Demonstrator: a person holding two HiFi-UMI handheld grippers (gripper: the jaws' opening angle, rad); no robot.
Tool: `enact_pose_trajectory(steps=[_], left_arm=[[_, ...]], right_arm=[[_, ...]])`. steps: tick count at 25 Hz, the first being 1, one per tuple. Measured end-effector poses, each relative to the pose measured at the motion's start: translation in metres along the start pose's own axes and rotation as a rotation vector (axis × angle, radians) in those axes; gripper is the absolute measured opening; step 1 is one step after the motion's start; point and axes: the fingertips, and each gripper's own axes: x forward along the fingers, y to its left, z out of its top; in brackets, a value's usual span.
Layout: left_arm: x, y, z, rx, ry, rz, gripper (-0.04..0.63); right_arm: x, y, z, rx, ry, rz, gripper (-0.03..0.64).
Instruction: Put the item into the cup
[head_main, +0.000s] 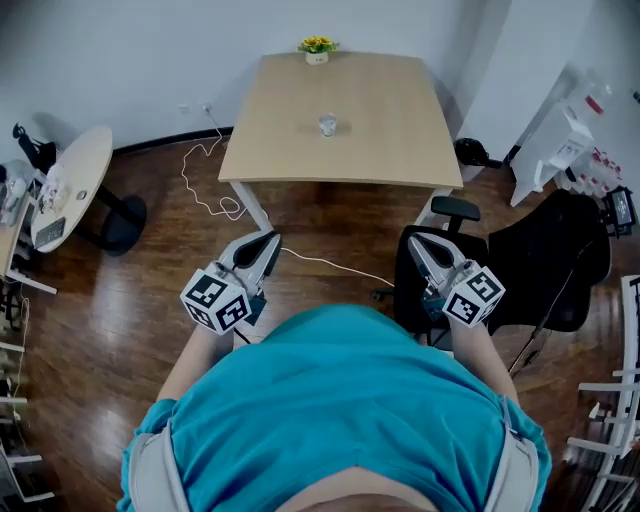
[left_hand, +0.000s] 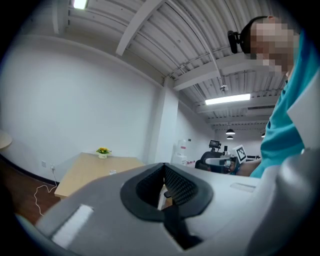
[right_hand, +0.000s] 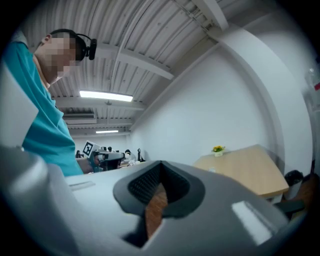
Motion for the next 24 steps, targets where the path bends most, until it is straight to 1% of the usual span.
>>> enact_pose_trajectory(steps=[3,6,14,19,24], left_arm=[[-0.005,0.011,-0.004,-0.024,-0.006,0.013,0.002],[-0.005,0.013,-0.010,-0.031,0.000,0.007,0.002],[-0.004,0.019,-0.010,-0.043,-0.007,-0.005,0.002],[0.001,0.014,-0.010,-0.046,-0.007,-0.013,0.002],[-0.002,0.018,-0.008,-0.052,-0.012,-0.009,0.002]], right_arm=[[0.011,0.003,-0.006,-0.031,0.032,-0.003,0.002],[0.017,0.007,-0.006,-0.060,0.052,-0.003,0.002],[0.023,0.009,-0.002,-0.078,0.066,-0.001,0.002],[0.018,0.007,0.000,-0.081,0.065,0.000,0.002],[0.021,0.009,0.001,-0.091,0.070,0.004,0.002]])
